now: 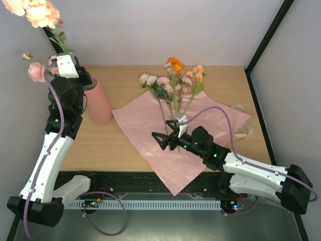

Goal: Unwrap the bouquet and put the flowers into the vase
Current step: Insert the fake flower into the vase, then pick up the fake flower from the wrapping paper.

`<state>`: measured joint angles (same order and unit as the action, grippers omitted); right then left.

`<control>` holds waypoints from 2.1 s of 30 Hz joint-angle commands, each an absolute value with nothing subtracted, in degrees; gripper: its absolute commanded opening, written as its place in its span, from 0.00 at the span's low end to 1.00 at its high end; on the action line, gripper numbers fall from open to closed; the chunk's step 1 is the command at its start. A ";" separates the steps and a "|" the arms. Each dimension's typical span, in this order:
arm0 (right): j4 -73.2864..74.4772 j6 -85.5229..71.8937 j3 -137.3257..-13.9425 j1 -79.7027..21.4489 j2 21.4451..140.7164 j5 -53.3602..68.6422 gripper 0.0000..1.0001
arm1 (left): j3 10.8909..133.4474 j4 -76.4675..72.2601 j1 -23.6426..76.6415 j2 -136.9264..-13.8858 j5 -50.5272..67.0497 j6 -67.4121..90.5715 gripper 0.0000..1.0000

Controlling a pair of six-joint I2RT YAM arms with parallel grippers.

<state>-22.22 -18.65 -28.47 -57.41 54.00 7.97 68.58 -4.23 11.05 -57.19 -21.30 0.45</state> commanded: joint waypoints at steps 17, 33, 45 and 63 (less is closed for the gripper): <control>-18.19 -21.79 -30.07 -57.66 54.38 5.23 0.99 | 59.10 7.53 3.56 -56.75 -8.33 12.69 0.11; -3.15 -23.71 -36.34 -57.67 59.55 -6.74 0.99 | 58.77 18.58 3.44 -48.54 3.96 16.94 0.71; 7.82 -22.47 -45.15 -57.45 66.38 -23.04 0.97 | 53.73 13.15 4.40 -43.10 31.80 19.25 0.99; 1.74 -25.08 -42.88 -43.96 77.55 -16.04 0.56 | 41.61 9.02 13.25 -47.68 35.24 19.16 0.99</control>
<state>3.99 -25.12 -43.64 -45.47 75.50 -17.02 41.32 7.68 12.34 -47.51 37.95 22.35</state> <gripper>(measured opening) 0.613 0.994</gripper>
